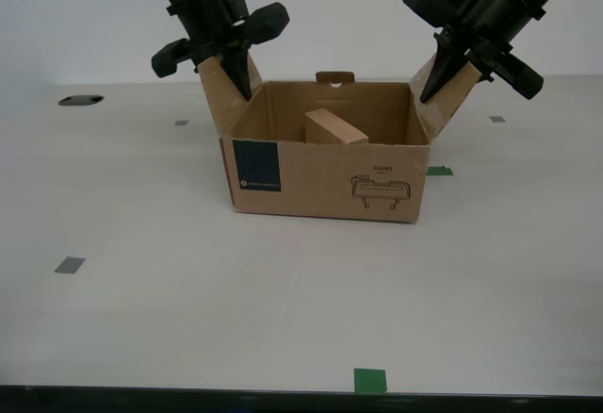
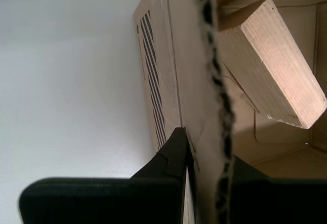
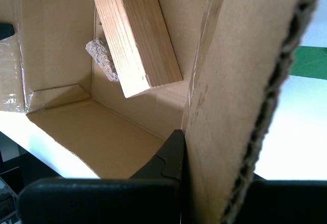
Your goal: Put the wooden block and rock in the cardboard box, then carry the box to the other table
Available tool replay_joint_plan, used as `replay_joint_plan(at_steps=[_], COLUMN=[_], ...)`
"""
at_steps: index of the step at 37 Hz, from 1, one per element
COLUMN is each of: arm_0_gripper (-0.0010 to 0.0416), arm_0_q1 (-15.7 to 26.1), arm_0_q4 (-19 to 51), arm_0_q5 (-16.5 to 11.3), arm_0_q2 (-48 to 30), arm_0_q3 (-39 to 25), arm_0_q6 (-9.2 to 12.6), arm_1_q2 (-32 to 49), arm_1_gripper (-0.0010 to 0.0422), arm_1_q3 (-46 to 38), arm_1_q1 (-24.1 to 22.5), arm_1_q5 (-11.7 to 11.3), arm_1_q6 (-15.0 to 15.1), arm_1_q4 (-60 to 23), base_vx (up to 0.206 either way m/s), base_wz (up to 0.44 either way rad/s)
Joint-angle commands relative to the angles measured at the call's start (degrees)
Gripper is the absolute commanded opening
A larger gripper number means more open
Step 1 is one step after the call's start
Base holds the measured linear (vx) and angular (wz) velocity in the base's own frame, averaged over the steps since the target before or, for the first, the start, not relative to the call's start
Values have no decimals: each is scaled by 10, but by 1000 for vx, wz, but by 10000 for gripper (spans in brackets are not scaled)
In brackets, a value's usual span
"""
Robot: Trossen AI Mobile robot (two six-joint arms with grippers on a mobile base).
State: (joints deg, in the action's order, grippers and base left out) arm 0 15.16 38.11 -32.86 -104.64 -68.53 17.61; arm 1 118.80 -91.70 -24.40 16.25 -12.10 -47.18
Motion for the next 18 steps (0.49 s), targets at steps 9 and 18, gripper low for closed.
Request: replay_joint_plan(at_steps=[9,18], arm_0_gripper=[-1,-1], arm_0_q1=[0,0], arm_0_q4=[22,31], arm_0_q5=[-3,-3], arm_0_q2=[3,3], arm_0_q3=[-12,-44], arm_0_q6=[-1,-2], arm_1_q2=[-18,-49], arm_1_gripper=[-2,-2], arm_1_q3=[0,0], arm_1_q1=[-1,-1], arm_1_q5=[33,35], arm_1_q6=[0,0], arm_1_q4=[-7,-18], base_vx=[0,0], base_wz=[0,0])
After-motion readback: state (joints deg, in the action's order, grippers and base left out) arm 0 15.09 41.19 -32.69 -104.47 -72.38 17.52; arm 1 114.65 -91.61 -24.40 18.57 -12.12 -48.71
